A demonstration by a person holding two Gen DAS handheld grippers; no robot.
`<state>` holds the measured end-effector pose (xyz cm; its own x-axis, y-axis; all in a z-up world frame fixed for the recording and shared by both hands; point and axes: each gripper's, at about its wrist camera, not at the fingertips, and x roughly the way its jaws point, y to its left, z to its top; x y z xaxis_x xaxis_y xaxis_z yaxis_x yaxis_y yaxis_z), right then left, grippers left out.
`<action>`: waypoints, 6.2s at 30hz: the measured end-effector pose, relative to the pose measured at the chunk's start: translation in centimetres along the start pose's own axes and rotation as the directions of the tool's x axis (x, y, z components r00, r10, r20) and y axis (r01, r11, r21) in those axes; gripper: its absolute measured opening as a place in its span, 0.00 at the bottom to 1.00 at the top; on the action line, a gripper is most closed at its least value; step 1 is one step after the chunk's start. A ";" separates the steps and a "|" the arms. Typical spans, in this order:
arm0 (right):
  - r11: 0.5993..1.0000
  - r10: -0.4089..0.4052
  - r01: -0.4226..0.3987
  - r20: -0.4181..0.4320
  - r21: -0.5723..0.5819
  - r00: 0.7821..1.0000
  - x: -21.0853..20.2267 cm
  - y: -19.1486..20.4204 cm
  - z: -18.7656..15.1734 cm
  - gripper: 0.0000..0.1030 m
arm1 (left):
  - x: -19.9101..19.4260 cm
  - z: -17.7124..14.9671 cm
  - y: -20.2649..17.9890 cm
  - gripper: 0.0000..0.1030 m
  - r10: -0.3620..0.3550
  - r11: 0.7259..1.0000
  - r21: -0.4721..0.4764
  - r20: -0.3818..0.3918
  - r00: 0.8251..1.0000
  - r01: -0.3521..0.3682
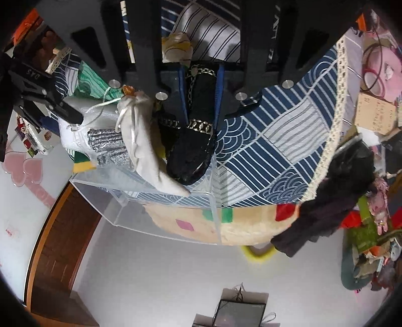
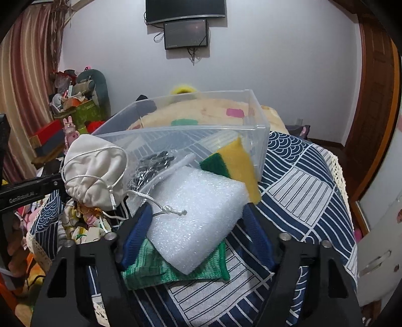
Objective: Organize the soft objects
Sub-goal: 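Grasp the black chain-strap purse with the left gripper while the right tool approaches the clear box, then grasp the silver crinkled bag with the right gripper while the left holds the purse, then drop the black purse into the clear box with the left gripper while the right drops the silver bag in, then grasp the white drawstring pouch with the left gripper while the right grasps the white foam block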
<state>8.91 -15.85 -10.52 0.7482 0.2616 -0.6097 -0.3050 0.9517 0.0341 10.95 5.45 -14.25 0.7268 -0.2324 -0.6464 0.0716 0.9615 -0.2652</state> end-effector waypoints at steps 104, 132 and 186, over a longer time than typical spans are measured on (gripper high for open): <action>0.997 -0.053 0.051 -0.034 -0.060 0.998 6.2 0.1 9.7 0.16 | 4.4 12.5 -4.5 0.16 0.084 0.966 0.234 0.109 0.991 -0.107; 0.989 -0.104 0.109 0.052 -0.097 0.993 1.8 0.0 11.0 0.81 | 3.3 11.1 -6.3 0.89 0.102 0.962 0.239 0.135 0.986 -0.133; 0.996 0.036 -0.045 -0.110 -0.082 0.993 2.0 1.0 1.7 0.89 | 5.1 0.3 -3.1 0.58 -0.001 0.983 0.179 -0.147 0.989 0.028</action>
<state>11.12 -14.15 -10.39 0.6672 0.2762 -0.6918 -0.3853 0.9228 -0.0033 14.60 1.30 -16.54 0.6181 -0.2525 -0.7444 0.2127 0.9654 -0.1509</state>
